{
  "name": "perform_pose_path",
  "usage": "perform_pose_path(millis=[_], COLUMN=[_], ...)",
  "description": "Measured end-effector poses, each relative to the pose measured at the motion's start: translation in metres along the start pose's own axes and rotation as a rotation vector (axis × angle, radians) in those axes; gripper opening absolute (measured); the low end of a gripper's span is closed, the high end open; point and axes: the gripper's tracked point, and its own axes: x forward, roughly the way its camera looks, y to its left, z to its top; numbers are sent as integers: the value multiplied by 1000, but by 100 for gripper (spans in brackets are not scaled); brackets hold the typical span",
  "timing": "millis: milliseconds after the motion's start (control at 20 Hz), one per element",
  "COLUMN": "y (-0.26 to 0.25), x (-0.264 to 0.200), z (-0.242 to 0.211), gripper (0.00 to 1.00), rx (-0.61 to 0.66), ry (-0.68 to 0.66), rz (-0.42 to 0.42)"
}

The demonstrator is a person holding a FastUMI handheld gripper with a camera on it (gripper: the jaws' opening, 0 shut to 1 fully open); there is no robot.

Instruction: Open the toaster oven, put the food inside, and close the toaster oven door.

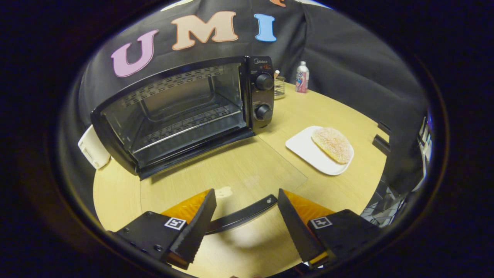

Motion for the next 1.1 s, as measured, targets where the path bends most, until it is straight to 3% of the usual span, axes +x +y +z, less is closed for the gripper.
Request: perform_pose_path(millis=[300,550,800,1100], y=[1,-25,-84,-146], x=[0,-5,1,38], z=[5,17,53,95], gripper=[100,100,100,100], rx=[-14,-100,-156,-133], ry=[58,90,55,14], rz=[-18,-9,21,55])
